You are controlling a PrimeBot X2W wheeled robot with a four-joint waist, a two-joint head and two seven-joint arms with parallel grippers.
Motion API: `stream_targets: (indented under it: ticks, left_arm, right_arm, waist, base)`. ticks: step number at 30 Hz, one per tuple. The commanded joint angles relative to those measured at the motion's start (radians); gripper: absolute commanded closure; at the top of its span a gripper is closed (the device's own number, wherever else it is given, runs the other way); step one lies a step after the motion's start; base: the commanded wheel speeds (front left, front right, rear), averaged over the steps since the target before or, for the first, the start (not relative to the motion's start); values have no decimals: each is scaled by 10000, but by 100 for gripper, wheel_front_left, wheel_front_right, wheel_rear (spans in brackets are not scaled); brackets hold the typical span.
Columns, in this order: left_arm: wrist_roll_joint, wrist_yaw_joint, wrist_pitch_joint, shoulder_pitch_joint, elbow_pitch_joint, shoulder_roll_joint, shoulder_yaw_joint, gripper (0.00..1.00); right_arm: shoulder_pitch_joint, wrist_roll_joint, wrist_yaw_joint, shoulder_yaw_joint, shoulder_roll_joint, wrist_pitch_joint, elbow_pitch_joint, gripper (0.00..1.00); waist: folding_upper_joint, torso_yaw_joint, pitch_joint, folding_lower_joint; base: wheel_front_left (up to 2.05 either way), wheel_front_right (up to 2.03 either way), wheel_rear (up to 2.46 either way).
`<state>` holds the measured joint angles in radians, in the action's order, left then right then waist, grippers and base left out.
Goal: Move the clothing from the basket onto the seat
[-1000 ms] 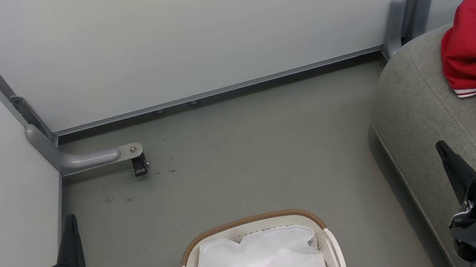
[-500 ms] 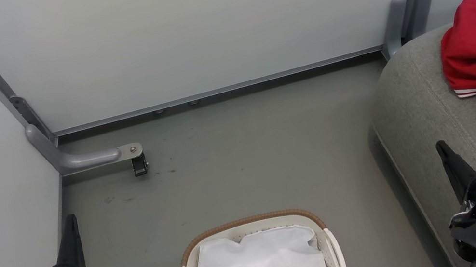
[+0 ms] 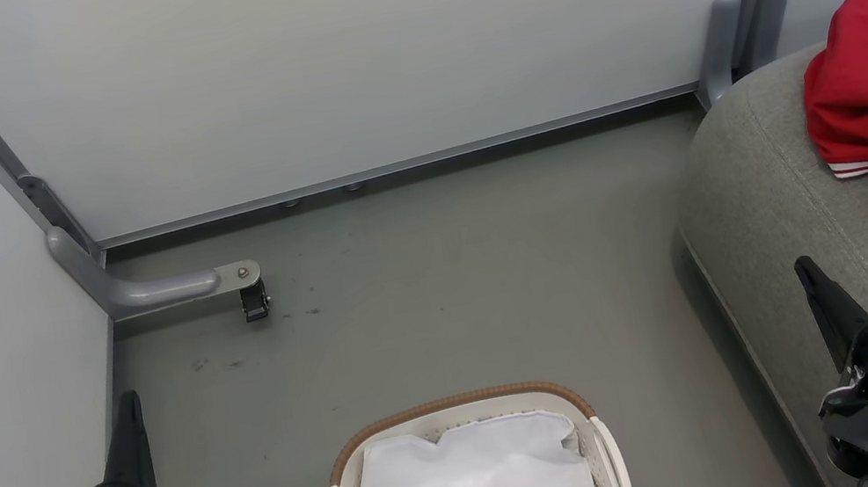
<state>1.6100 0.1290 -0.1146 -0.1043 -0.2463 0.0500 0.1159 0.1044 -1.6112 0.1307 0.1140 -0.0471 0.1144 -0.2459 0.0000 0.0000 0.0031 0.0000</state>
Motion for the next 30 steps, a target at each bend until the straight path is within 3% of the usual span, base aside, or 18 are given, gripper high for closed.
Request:
stream_targets:
  ticks: [1, 30]
  left_arm:
    - [46, 59, -33, -109, 19, -5, 15, 100]
    - [50, 59, -29, -108, 21, -5, 10, 100]
  right_arm:
    - [83, -34, 0, 18, -59, 30, 41, 100]
    - [83, -35, 0, 17, -60, 29, 41, 100]
  waist:
    - [0, 0, 0, 0]
    - [0, 0, 0, 0]
  base:
    - [0, 0, 0]
    - [0, 0, 0]
